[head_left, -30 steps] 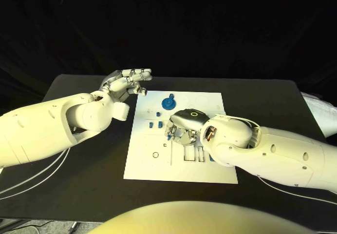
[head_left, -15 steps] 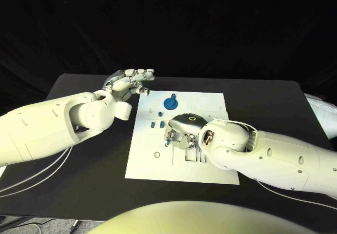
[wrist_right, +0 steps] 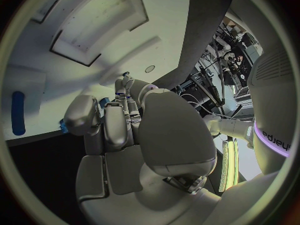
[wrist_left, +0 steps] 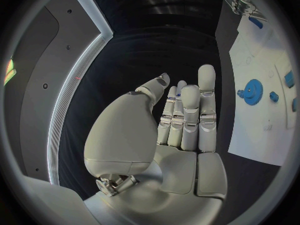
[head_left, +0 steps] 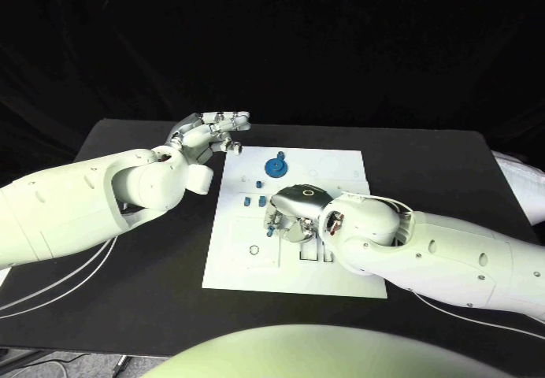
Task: Assemble the parts on the task board
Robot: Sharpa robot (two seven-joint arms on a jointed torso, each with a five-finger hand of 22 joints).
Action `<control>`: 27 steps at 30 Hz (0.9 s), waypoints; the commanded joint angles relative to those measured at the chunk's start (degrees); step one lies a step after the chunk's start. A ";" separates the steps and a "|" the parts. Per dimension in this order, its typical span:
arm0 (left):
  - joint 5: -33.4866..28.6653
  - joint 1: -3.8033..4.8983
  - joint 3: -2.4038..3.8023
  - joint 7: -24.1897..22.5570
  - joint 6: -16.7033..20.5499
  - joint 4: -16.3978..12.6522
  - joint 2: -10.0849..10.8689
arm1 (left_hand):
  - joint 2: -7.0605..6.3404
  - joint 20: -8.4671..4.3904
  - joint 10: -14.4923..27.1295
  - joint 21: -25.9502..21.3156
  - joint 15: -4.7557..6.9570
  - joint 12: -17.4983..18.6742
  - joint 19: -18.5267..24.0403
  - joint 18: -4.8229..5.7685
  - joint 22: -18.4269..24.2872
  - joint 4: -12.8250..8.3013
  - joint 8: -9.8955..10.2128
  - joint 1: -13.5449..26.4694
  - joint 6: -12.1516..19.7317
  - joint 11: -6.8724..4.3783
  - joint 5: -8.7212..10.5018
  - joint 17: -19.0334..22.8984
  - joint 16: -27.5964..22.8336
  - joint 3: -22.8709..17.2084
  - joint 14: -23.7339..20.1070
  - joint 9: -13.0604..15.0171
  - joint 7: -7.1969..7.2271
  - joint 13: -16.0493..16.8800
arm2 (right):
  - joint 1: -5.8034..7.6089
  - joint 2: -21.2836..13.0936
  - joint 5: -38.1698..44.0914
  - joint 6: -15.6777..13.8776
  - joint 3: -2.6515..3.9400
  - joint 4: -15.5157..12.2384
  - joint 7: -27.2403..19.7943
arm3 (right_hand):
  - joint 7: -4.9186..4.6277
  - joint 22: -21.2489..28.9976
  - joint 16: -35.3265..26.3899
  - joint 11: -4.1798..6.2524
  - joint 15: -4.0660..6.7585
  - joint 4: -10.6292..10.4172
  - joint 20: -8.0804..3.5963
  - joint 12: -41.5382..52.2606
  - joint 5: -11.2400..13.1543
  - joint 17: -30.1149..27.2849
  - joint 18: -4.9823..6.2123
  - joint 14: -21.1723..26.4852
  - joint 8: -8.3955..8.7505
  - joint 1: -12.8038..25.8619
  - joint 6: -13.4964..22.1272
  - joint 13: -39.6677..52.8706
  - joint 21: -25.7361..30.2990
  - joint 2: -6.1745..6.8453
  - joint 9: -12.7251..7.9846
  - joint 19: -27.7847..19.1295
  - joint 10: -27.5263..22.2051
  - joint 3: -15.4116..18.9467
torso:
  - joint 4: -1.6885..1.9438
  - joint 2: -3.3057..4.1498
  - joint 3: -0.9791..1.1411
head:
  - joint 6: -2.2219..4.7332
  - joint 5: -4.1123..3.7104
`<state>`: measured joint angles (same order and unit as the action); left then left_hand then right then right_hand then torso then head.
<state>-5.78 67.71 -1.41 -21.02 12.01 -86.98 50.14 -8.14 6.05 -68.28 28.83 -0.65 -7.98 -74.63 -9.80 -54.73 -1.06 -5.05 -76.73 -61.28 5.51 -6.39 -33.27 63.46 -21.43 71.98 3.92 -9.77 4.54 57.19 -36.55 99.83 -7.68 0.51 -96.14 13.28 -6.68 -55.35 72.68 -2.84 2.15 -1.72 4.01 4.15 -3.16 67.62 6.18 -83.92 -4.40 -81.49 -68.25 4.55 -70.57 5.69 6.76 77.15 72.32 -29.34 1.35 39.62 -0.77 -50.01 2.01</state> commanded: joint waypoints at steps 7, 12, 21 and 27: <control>0.06 0.02 0.04 0.10 -1.13 -0.20 0.01 | 0.12 0.05 0.36 -0.19 0.09 -0.19 0.40 -0.35 0.05 -0.05 0.09 -0.36 0.56 -0.07 0.04 0.05 -0.22 0.27 -0.48 -0.09 -0.02 0.03 | -0.23 0.49 1.20 2.76 -0.22 0.25 0.39 | -0.17 0.08 0.35 -0.32 -0.53 0.43 0.10 -0.25 -0.12 -0.12 0.17 -2.73 -0.06 0.42 -0.35 -0.09 -0.01 -0.25 -0.03 -0.14 -0.02 0.08 | 0.05 0.03 -0.05 | 0.01 0.15; 0.08 0.02 0.04 0.13 -1.13 -0.26 0.04 | 0.12 0.05 0.36 -0.19 0.09 -0.19 0.40 -0.35 0.05 -0.05 0.09 -0.36 0.56 -0.07 0.04 0.05 -0.22 0.27 -0.48 -0.09 -0.02 0.03 | -0.24 0.63 1.51 3.61 -0.30 0.36 0.78 | -0.22 0.07 0.39 -0.43 -0.64 0.50 0.18 -0.44 -0.07 -0.17 0.16 -2.69 0.11 0.98 -0.14 -0.21 -0.01 -0.08 0.03 -0.23 -0.28 0.50 | -0.01 0.00 -0.02 | 0.01 0.11; 0.09 0.02 0.04 0.23 -1.09 -0.29 0.07 | 0.23 0.08 0.52 -0.45 0.05 -0.22 0.48 -0.37 0.21 -0.11 0.12 -0.49 0.68 -0.03 0.02 0.32 -0.33 0.40 -0.64 -0.09 -0.06 0.01 | -0.24 0.51 1.61 3.25 -0.53 0.70 2.07 | -2.18 1.37 0.72 -2.45 -2.45 -0.59 1.53 -0.60 -1.20 -0.29 0.36 -2.54 0.95 4.82 7.49 -0.99 0.82 2.81 -1.78 -1.14 -8.06 3.45 | -0.01 -0.02 0.00 | 0.01 0.02; 0.09 0.02 0.04 0.34 -1.13 -0.25 0.07 | 0.29 0.08 0.55 -0.45 0.05 -0.23 0.49 -0.37 0.22 -0.12 0.12 -0.54 0.70 -0.02 0.01 0.34 -0.34 0.40 -0.66 -0.09 -0.07 0.00 | -0.24 -0.45 1.83 -1.59 -0.57 0.08 2.18 | -2.73 4.35 -0.61 -3.41 -3.05 -0.27 2.40 -0.05 -1.25 -2.30 0.93 -1.81 0.84 4.47 11.83 -0.86 2.79 3.00 -2.88 -2.61 -13.99 5.75 | 0.01 -0.02 0.05 | 0.01 -0.16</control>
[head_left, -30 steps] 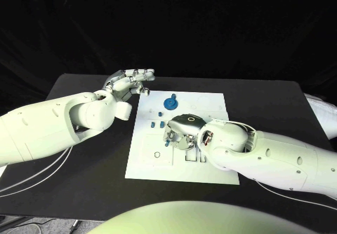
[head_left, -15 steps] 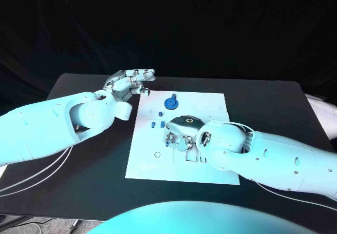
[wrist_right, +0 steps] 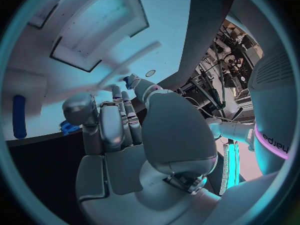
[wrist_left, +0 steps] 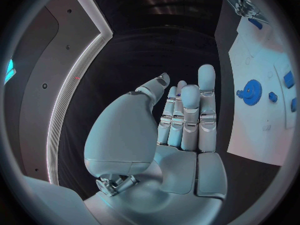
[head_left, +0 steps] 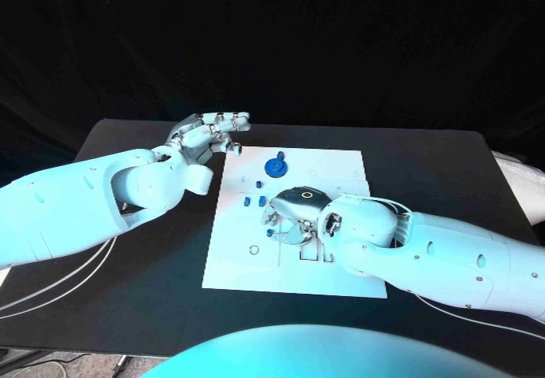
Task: Assemble the parts on the task board
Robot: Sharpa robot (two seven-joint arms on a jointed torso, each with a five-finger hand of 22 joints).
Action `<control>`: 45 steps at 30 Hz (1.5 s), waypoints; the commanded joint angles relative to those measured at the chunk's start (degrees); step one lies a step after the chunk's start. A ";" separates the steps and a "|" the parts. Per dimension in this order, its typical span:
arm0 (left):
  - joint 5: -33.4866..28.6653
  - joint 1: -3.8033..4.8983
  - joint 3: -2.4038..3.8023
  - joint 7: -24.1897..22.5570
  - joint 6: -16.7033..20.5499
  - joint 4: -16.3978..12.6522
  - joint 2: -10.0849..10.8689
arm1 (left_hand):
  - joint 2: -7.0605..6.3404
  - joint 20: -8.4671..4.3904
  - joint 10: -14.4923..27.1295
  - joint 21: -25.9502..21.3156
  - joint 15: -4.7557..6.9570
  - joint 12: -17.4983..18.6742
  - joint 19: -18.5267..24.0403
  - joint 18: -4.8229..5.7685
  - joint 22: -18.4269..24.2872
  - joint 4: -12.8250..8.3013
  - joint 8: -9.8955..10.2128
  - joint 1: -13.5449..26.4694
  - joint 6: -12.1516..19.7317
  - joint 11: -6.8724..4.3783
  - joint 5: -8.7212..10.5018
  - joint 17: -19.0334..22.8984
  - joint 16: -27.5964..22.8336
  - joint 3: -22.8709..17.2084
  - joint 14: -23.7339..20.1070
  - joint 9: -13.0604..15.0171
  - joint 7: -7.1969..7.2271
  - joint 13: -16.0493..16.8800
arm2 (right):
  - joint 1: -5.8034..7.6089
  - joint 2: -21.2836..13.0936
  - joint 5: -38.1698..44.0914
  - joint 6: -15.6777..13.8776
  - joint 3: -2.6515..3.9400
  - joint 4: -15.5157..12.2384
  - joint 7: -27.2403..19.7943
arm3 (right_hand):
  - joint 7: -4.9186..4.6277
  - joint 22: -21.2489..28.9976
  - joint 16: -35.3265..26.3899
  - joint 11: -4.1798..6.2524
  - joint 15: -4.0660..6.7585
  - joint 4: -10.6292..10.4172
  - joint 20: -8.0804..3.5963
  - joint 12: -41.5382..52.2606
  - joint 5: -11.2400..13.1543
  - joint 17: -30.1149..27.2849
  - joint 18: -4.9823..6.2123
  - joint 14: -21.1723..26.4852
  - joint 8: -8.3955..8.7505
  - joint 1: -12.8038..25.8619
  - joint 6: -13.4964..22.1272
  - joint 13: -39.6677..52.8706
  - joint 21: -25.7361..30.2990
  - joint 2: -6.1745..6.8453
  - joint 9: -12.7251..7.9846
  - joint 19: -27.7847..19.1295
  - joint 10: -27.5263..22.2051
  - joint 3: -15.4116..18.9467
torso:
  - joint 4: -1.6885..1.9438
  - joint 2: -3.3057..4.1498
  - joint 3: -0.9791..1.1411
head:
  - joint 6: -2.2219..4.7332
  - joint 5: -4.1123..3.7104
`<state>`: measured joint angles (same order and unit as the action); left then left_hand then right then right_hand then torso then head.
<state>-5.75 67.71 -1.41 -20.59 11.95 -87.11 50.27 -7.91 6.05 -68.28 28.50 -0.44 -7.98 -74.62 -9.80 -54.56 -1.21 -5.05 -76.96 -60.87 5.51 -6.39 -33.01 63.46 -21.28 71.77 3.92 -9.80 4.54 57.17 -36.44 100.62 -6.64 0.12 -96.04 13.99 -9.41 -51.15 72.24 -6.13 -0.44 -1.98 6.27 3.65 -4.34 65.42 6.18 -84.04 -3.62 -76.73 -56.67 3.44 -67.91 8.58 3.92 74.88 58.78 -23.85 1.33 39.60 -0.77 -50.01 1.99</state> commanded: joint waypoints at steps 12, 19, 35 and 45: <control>0.05 0.02 0.03 0.09 -1.38 0.05 -0.04 | 0.09 0.09 0.58 -0.22 -0.16 -0.23 0.51 -0.39 0.11 0.02 0.13 -0.35 0.31 -0.01 0.00 0.12 -0.35 0.26 -0.47 -0.09 -0.05 0.00 | 0.89 -8.56 -0.88 -7.12 1.77 -6.09 1.58 | 0.90 -0.35 -0.47 0.57 0.05 0.39 -0.12 3.12 -0.79 -0.94 0.93 -1.54 -0.41 -1.27 -2.22 0.38 -0.19 -0.70 0.26 0.16 1.16 0.56 | -0.19 -0.08 0.03 | 0.01 -0.92; 0.11 0.02 0.03 0.06 -1.52 0.02 -0.03 | 0.09 0.09 0.58 -0.22 -0.16 -0.23 0.51 -0.39 0.11 0.02 0.13 -0.35 0.31 -0.01 0.00 0.12 -0.35 0.26 -0.47 -0.09 -0.05 0.00 | 3.59 -13.00 -0.94 -4.49 2.42 -6.45 3.64 | 2.51 -0.16 -0.26 1.87 2.59 -0.03 -2.32 2.66 -0.34 -0.85 0.96 -1.77 0.06 -0.79 -1.13 0.17 0.07 0.41 -0.04 0.28 -1.50 2.28 | -0.53 -0.20 0.05 | 0.01 -1.37; 0.22 0.02 0.02 0.17 -1.83 0.07 -0.09 | 0.14 0.10 0.64 -0.30 -0.18 -0.26 0.54 -0.39 0.16 -0.01 0.14 -0.41 0.36 0.01 0.00 0.24 -0.40 0.34 -0.54 -0.09 -0.08 -0.01 | 4.79 -13.40 0.35 5.22 2.27 -3.40 4.40 | 3.56 0.78 -0.45 2.16 3.05 -1.75 -2.86 2.45 0.98 -1.30 0.97 -1.87 -0.11 -2.55 -0.65 0.29 0.99 0.81 0.05 0.22 -4.95 6.79 | -0.27 -0.10 0.03 | 0.01 -1.46; 0.25 0.02 0.02 0.25 -1.81 0.07 0.05 | 0.14 0.10 0.64 -0.30 -0.18 -0.26 0.54 -0.39 0.16 -0.01 0.14 -0.41 0.36 0.01 0.00 0.24 -0.40 0.34 -0.54 -0.09 -0.08 -0.01 | 4.71 -13.20 0.23 8.21 2.08 -3.00 4.38 | 3.12 0.89 -0.65 1.70 2.60 -2.56 -2.53 4.13 0.79 -1.70 0.95 -1.83 -0.24 -3.68 -2.06 0.42 1.24 0.06 0.19 0.35 -3.13 8.17 | -0.37 -0.14 0.05 | 0.01 -1.42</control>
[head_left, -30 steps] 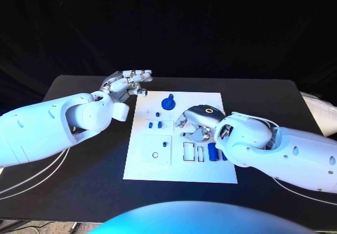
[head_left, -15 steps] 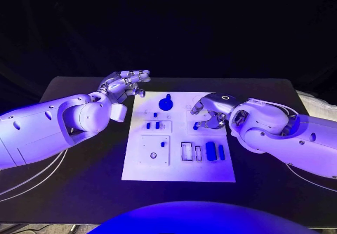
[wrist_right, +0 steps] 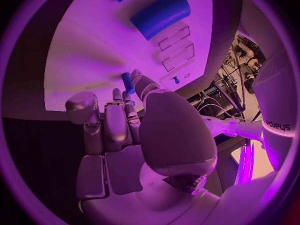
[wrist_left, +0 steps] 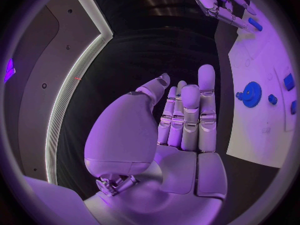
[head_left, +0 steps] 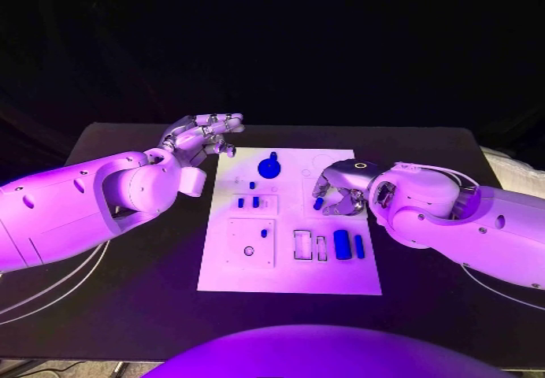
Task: Assemble the parts on the task board
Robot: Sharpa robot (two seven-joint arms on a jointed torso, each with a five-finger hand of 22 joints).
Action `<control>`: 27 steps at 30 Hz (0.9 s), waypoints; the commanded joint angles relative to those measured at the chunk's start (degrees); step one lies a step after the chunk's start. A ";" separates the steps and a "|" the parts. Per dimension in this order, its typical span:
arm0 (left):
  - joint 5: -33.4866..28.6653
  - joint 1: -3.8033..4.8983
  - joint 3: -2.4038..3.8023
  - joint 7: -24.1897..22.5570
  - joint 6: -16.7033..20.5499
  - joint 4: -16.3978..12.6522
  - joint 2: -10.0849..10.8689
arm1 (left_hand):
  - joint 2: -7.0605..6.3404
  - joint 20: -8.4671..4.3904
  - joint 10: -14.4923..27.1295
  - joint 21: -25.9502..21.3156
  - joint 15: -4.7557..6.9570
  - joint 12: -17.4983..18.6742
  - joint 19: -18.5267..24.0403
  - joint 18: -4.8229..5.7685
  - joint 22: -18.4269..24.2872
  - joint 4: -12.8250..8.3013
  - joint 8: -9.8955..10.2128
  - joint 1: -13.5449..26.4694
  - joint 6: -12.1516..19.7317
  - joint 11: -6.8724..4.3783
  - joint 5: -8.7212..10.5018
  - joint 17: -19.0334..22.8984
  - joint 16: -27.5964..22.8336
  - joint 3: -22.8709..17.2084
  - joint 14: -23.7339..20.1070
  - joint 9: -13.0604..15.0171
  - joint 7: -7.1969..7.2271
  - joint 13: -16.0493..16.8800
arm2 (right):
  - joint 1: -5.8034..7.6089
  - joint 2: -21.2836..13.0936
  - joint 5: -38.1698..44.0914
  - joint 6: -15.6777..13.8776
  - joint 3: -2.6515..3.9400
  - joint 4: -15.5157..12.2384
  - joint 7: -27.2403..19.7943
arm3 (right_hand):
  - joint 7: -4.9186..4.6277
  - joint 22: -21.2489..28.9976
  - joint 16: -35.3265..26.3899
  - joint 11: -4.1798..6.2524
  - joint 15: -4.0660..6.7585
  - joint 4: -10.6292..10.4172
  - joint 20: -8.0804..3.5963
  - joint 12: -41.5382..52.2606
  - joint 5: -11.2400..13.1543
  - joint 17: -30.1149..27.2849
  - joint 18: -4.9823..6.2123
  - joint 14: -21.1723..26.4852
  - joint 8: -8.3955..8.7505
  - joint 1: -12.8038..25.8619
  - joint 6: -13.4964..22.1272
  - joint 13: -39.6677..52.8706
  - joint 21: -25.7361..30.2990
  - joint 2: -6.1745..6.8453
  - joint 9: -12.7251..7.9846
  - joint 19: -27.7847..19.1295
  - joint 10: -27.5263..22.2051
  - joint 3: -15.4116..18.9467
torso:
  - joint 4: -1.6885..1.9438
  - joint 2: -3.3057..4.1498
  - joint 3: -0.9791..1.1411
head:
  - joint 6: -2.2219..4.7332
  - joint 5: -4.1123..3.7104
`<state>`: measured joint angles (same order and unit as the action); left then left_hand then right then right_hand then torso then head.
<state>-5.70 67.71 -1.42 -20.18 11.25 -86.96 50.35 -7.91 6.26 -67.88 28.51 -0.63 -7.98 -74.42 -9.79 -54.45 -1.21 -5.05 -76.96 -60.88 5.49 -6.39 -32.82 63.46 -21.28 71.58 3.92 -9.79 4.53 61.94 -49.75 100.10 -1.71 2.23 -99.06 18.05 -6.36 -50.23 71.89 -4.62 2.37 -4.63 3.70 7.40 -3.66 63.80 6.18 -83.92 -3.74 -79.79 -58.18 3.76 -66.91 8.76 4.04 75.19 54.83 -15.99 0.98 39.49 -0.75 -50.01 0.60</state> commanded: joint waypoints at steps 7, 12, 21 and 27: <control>0.25 0.02 0.03 -0.14 -1.13 0.00 -0.05 | 0.14 -0.11 0.24 -0.30 0.01 -0.27 0.33 -0.40 0.05 -0.01 0.14 -0.41 0.37 0.02 0.00 0.05 -0.40 0.34 -0.36 -0.09 -0.09 0.00 | -0.24 0.65 0.60 1.99 -0.14 0.17 -0.70 | -0.03 -0.69 -0.87 0.65 -0.48 -0.17 0.25 2.42 0.12 -0.94 0.79 -1.75 -0.62 -1.72 -3.33 0.07 -0.13 -2.77 0.37 0.61 5.55 -1.63 | 0.04 0.01 0.06 | 0.01 -0.03; 0.26 0.01 0.03 -0.09 -1.15 0.06 -0.07 | 0.14 -0.11 0.24 -0.30 0.01 -0.27 0.33 -0.40 0.05 -0.01 0.14 -0.41 0.37 0.02 0.00 0.05 -0.40 0.34 -0.36 -0.09 -0.09 0.00 | -0.31 0.90 0.51 0.90 -0.21 0.22 -1.30 | 0.11 -0.88 -0.81 0.91 -0.80 -0.47 0.56 2.58 0.28 -0.95 0.78 -1.77 -0.95 -1.72 -5.06 -0.04 -0.25 -3.74 0.59 0.77 7.66 -2.96 | 0.04 0.02 0.03 | 0.01 -0.02; 0.28 0.01 0.03 0.06 -1.20 0.01 -0.02 | 0.14 -0.11 0.24 -0.30 0.01 -0.27 0.33 -0.40 0.05 -0.01 0.14 -0.41 0.37 0.02 0.00 0.05 -0.40 0.34 -0.36 -0.09 -0.09 0.00 | -0.33 1.28 0.63 -1.04 -0.23 0.72 -0.93 | -0.13 -1.18 -0.71 0.82 -1.20 -0.57 0.80 2.30 0.33 -0.91 0.71 -1.79 -0.92 -1.61 -5.96 -0.09 -0.46 -3.97 0.67 0.96 9.00 -3.93 | 0.03 0.02 0.02 | 0.01 -0.02; 0.31 0.01 0.03 0.15 -1.27 0.00 0.00 | 0.22 -0.09 0.27 -0.42 -0.01 -0.34 0.38 -0.41 0.12 -0.02 0.12 -0.46 0.39 0.04 0.00 0.20 -0.44 0.46 -0.44 -0.08 -0.11 0.00 | -0.36 1.59 1.03 -2.67 -0.24 0.93 -0.69 | -0.02 -1.91 -0.14 1.27 -0.97 0.10 0.81 2.51 0.49 -0.31 0.66 -1.94 -1.68 -2.48 -8.16 0.13 -0.97 -4.88 1.12 1.29 11.84 -5.72 | 0.10 -0.01 0.00 | 0.01 0.01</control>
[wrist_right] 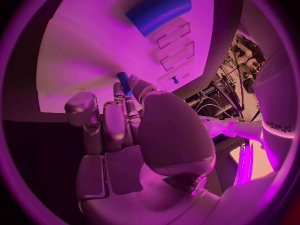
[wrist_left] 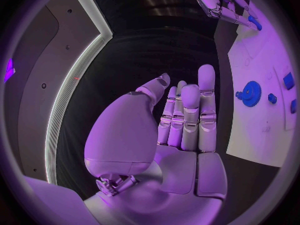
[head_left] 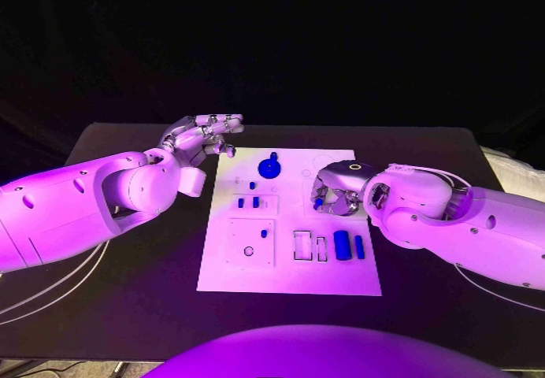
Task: Assemble the parts on the task board
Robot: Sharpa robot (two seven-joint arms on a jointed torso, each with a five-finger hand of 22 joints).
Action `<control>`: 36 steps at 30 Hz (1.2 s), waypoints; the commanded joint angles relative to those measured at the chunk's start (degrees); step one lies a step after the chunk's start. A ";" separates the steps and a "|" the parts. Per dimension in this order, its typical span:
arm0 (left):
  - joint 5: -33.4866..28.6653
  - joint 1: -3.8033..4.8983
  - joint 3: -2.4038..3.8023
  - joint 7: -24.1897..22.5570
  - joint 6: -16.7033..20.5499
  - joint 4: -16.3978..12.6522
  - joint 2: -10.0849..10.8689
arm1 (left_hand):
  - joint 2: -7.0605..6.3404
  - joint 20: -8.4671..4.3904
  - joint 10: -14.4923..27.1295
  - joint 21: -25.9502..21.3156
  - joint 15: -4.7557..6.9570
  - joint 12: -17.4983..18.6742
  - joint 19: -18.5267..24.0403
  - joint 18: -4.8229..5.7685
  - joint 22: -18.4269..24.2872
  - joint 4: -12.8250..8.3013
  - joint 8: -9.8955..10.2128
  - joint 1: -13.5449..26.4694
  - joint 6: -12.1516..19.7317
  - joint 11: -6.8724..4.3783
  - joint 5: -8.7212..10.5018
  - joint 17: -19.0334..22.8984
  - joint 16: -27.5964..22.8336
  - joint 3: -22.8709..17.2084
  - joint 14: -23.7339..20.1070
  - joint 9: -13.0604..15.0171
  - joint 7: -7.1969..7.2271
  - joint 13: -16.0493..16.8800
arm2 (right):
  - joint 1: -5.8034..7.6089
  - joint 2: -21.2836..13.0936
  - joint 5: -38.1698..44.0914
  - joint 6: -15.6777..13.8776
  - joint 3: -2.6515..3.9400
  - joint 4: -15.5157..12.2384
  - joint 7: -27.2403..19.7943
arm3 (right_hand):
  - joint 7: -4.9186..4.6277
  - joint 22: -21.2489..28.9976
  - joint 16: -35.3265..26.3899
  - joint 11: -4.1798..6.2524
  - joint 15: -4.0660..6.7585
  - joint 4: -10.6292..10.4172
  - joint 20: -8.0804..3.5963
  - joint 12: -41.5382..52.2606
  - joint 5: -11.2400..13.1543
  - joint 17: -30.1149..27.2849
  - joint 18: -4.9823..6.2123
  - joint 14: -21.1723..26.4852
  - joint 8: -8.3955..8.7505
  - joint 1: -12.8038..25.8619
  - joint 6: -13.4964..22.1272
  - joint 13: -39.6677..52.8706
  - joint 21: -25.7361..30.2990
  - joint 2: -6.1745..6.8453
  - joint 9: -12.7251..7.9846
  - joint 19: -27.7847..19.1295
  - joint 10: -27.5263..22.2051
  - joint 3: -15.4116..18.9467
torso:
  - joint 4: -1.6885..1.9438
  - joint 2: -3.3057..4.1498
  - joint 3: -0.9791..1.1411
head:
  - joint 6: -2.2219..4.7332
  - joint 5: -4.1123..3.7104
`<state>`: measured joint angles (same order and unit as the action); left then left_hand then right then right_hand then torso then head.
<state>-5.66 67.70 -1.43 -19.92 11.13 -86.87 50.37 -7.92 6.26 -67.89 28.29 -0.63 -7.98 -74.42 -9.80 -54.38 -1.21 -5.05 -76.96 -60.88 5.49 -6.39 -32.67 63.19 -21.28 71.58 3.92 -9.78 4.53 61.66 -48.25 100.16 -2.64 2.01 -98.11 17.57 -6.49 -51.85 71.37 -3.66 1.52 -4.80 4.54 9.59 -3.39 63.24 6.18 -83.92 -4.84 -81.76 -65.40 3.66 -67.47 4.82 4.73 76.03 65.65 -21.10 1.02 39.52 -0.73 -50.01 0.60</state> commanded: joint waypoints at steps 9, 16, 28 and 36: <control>0.29 0.02 0.04 -0.07 -1.17 -0.04 -0.01 | 0.25 -0.09 0.29 -0.24 -0.01 -0.35 0.39 -0.41 0.07 -0.03 0.11 -0.48 0.39 0.04 0.00 0.06 -0.17 0.48 -0.46 -0.08 -0.11 0.00 | -0.15 -0.91 1.71 -6.33 0.07 -1.49 -0.59 | 0.00 -2.93 1.27 0.87 0.41 2.96 -0.65 -0.15 0.17 1.15 0.22 -2.15 -1.26 -2.37 -2.73 0.43 -2.22 -1.53 1.18 1.47 4.50 -3.84 | -0.05 -0.09 0.00 | 0.01 0.13; 0.30 0.01 0.03 -0.09 -1.14 0.11 -0.06 | 0.25 -0.09 0.29 -0.24 -0.01 -0.35 0.39 -0.41 0.07 -0.03 0.11 -0.48 0.39 0.04 0.00 0.06 -0.17 0.48 -0.46 -0.08 -0.11 0.00 | 0.18 -2.79 -0.25 -9.74 0.88 -5.42 -1.11 | -0.20 -3.30 1.40 0.80 0.36 3.94 -0.69 -0.87 0.10 1.21 0.17 -2.13 -1.10 -2.33 -2.76 0.43 -2.56 -1.08 1.35 1.51 5.05 -5.12 | -0.01 -0.09 -0.02 | 0.01 0.20; 0.31 -0.02 0.03 -0.11 -1.31 0.15 -0.29 | 0.35 -0.08 0.31 -0.26 -0.01 -0.40 0.41 -0.41 0.08 -0.08 0.10 -0.60 0.40 0.03 -0.02 0.11 -0.17 0.50 -0.49 -0.07 -0.10 0.00 | -0.89 1.27 -4.60 -10.52 1.06 -9.21 -3.31 | -0.47 -3.44 1.46 0.59 0.21 4.22 -0.60 -1.49 0.08 1.22 0.14 -2.10 -0.89 -1.70 -2.64 0.41 -2.70 -0.69 1.42 1.46 5.07 -5.59 | 0.11 -0.08 -0.07 | 0.01 1.18; 0.31 -0.02 0.03 -0.08 -1.43 0.14 -0.54 | 0.35 -0.08 0.31 -0.26 -0.01 -0.40 0.41 -0.41 0.08 -0.08 0.10 -0.60 0.40 0.03 -0.02 0.11 -0.17 0.50 -0.49 -0.07 -0.10 0.00 | -3.45 7.20 -4.67 -9.36 0.19 -8.22 -4.75 | -0.53 -3.34 1.42 0.51 0.14 4.22 -0.54 -1.76 0.03 1.11 0.16 -2.07 -0.81 -1.32 -2.58 0.41 -2.65 -0.63 1.45 1.38 5.03 -5.66 | 0.10 -0.01 -0.12 | 0.01 2.33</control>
<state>-5.60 67.68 -1.44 -19.75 10.88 -86.64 49.96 -7.61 6.26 -67.89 28.29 -0.63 -7.98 -74.42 -9.80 -54.39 -1.37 -5.05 -77.26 -60.88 5.49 -6.39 -32.61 63.19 -21.12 71.58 3.92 -9.78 4.53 58.36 -41.16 95.99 -12.50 2.16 -106.52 14.51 -6.72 -55.27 72.57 -4.64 1.52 -0.65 3.91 8.12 -3.09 64.41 6.18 -83.92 -5.94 -82.69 -67.76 4.09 -69.91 4.99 5.25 77.26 68.87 -26.35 1.13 39.47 -0.83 -50.01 2.58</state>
